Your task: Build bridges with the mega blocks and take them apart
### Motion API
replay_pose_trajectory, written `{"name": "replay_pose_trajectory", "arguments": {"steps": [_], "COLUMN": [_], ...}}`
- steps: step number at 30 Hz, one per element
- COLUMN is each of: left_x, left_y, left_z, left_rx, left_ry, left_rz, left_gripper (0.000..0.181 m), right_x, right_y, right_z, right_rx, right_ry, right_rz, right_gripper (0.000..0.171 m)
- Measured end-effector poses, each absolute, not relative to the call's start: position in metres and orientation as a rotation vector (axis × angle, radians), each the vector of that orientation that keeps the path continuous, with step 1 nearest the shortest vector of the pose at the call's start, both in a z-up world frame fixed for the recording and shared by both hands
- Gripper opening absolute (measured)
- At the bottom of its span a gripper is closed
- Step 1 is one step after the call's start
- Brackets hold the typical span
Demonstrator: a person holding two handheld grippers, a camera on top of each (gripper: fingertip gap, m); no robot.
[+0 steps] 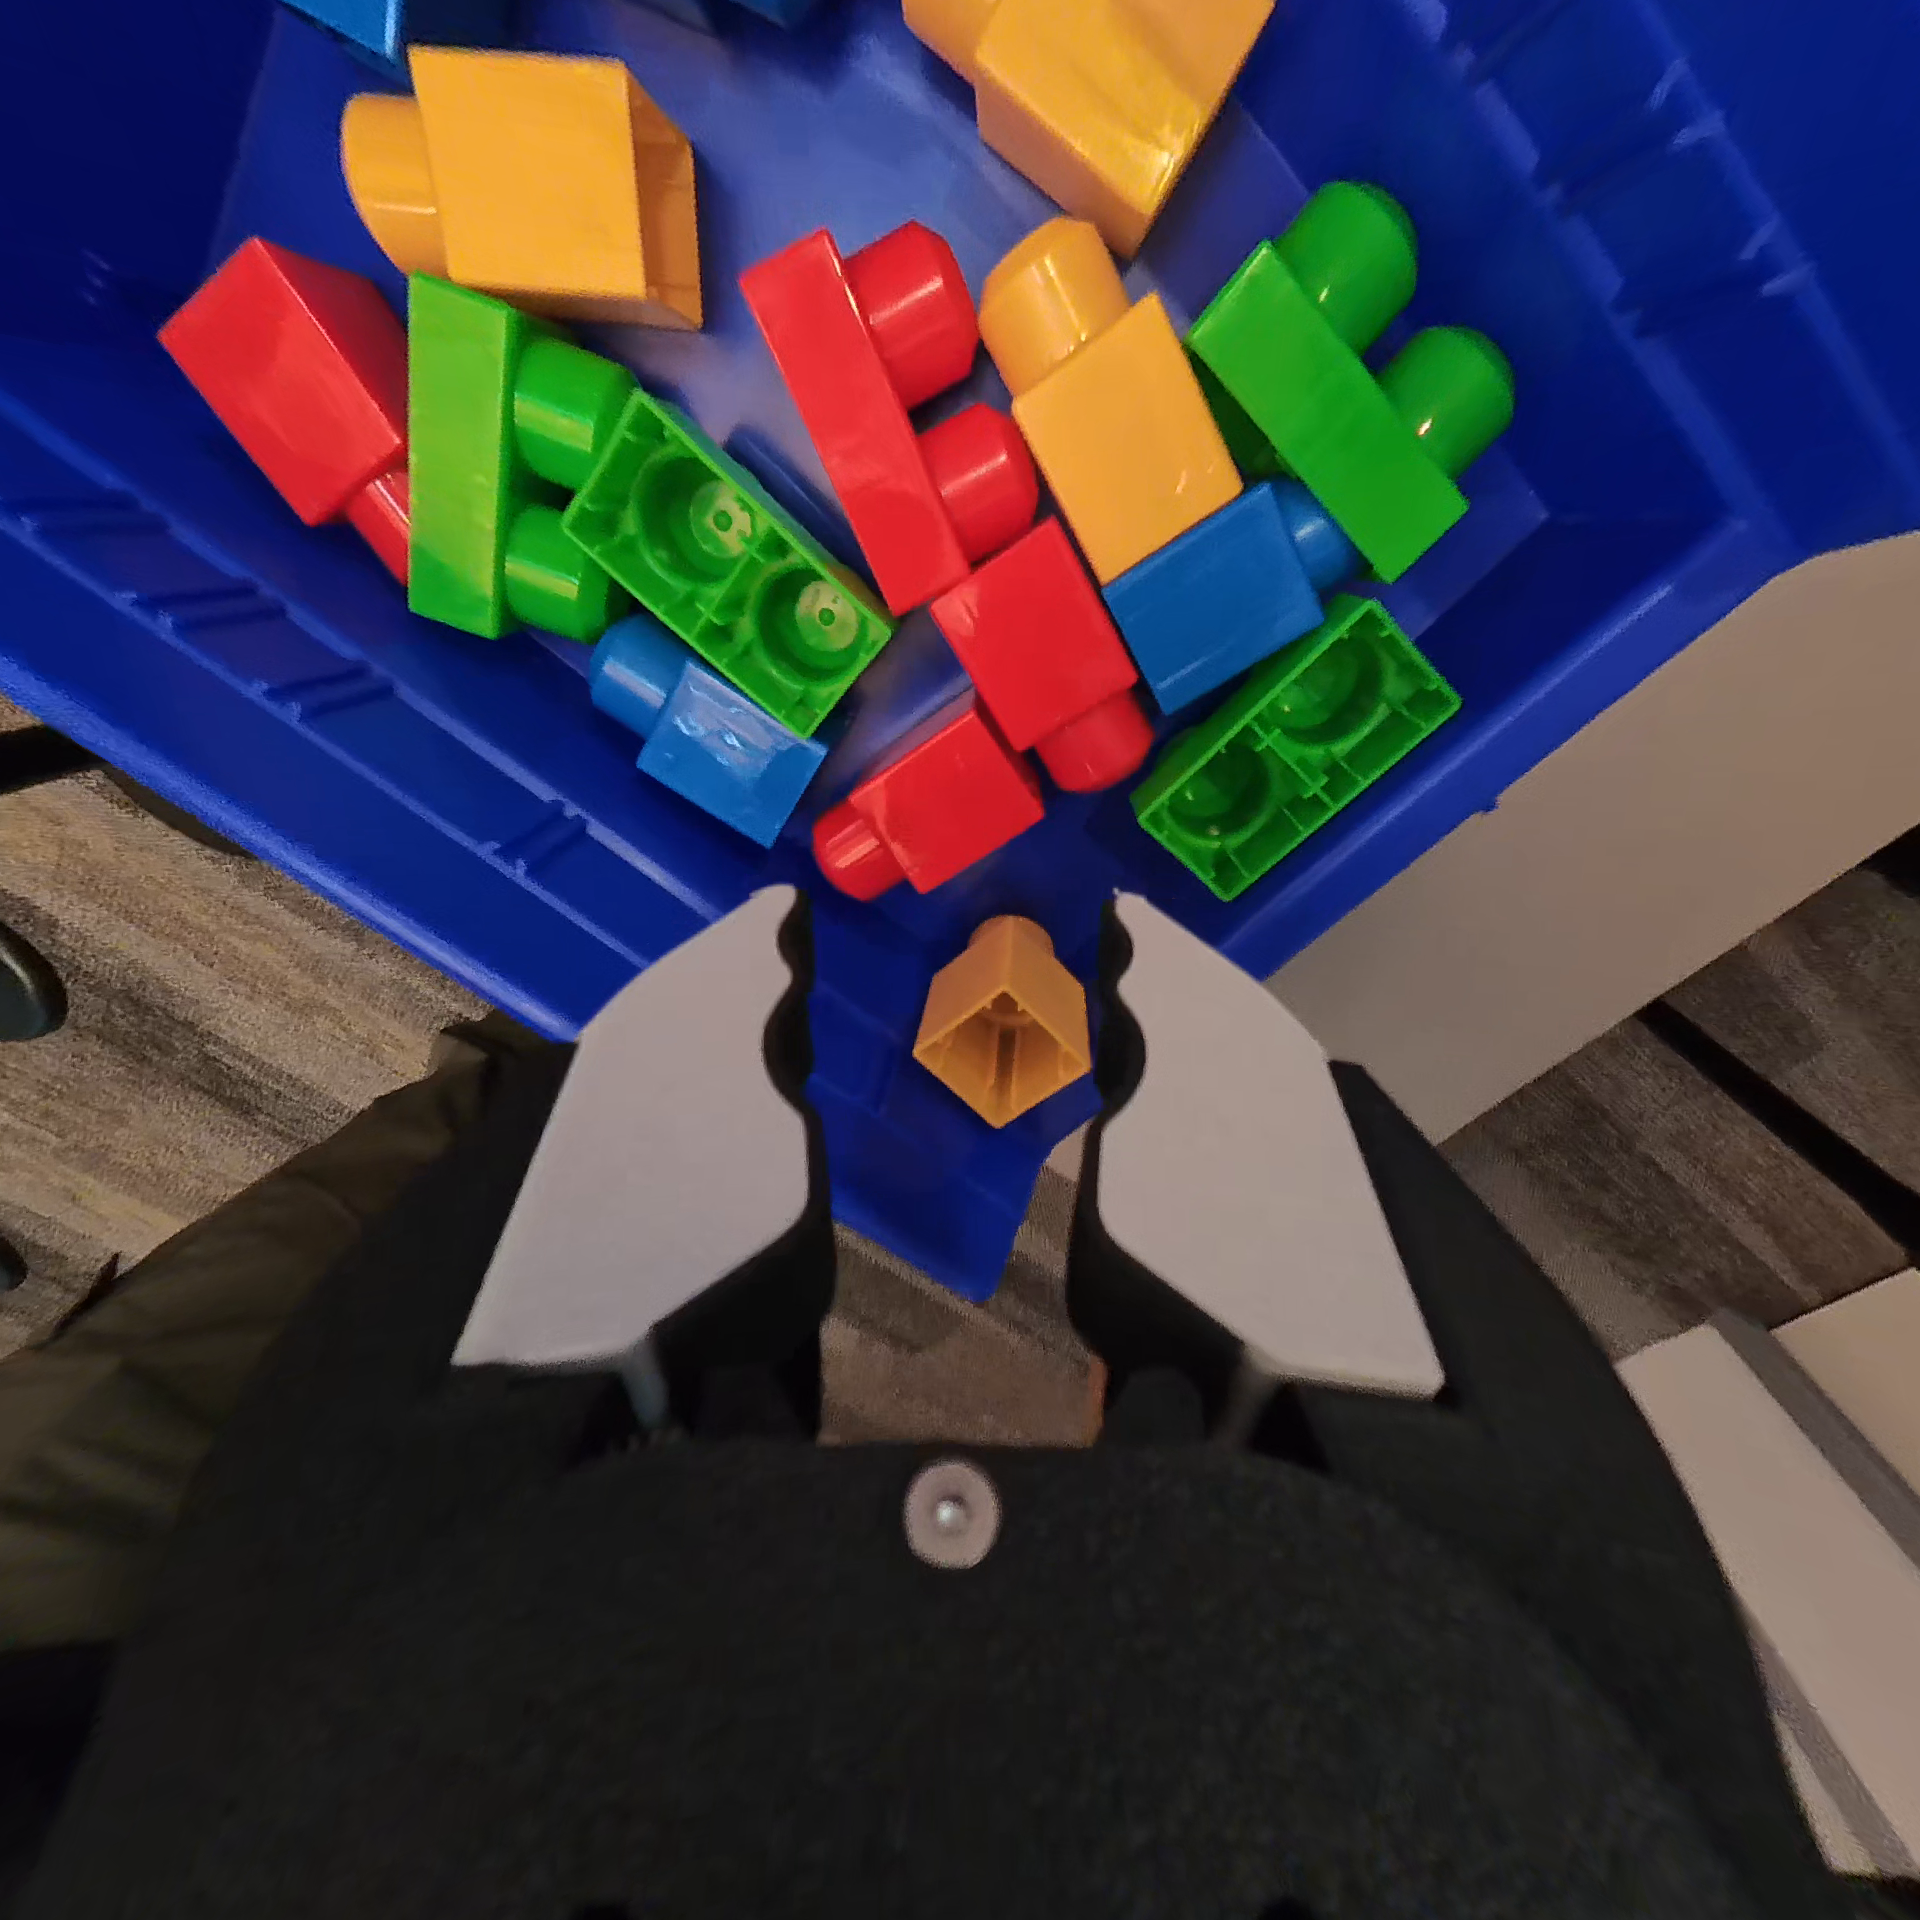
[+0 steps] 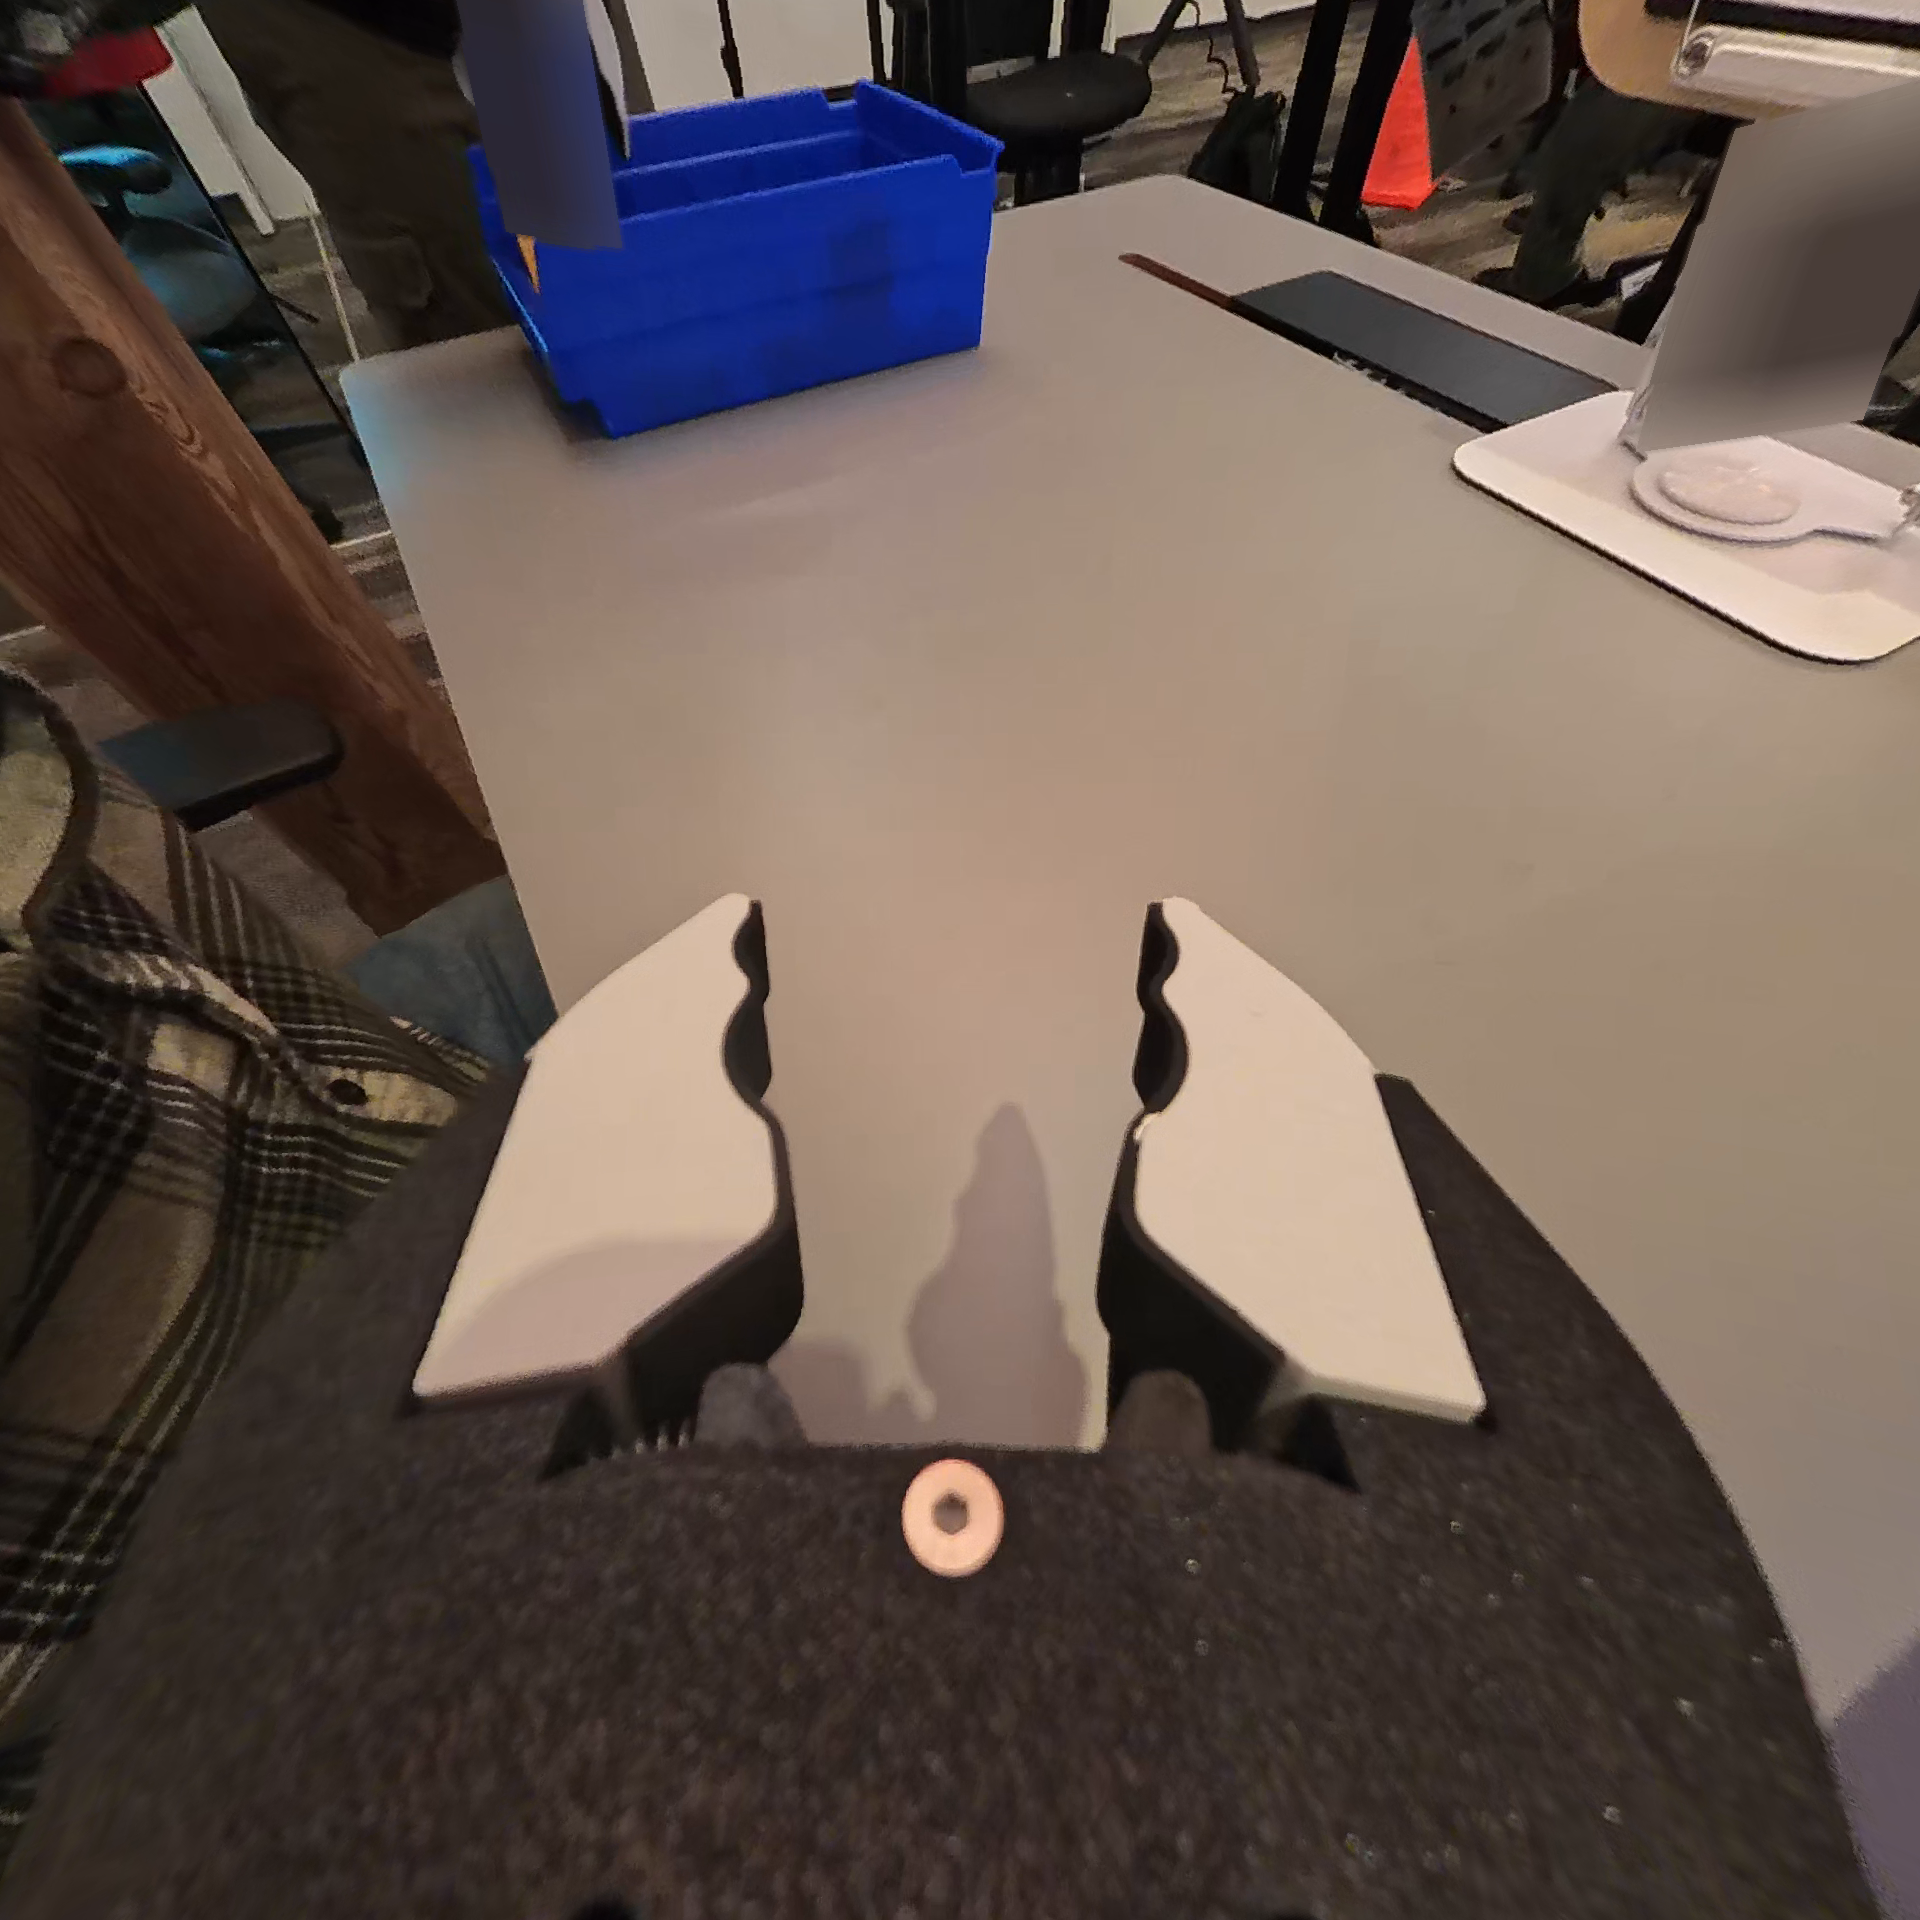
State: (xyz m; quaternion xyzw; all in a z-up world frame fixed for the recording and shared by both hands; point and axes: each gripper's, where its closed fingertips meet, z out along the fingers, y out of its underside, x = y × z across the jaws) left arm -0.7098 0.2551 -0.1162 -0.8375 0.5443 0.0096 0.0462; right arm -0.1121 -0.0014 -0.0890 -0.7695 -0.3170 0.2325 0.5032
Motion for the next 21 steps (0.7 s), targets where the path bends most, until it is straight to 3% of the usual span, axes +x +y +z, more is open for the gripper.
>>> {"name": "replay_pose_trajectory", "arguments": {"steps": [1,14,21], "left_x": [-0.713,-0.717,-0.718], "left_y": [0.254,0.261,0.267], "left_z": [-0.118,-0.153,-0.172], "left_rx": [-2.562,-2.511,-2.463], "left_ry": [1.675,1.976,2.116], "left_rz": [0.036,0.191,0.251], "left_gripper": [0.052,0.043,0.057], "right_x": [-0.112,-0.123,-0.124], "right_y": [-0.001,0.001,0.001], "right_z": [-0.090,-0.092,-0.095], "right_rx": [-1.863,-1.882,-1.888], "right_ry": [-0.764,-0.794,-0.788], "right_rz": [0.567,0.558,0.557], "right_gripper": [0.068,0.071,0.072]}}
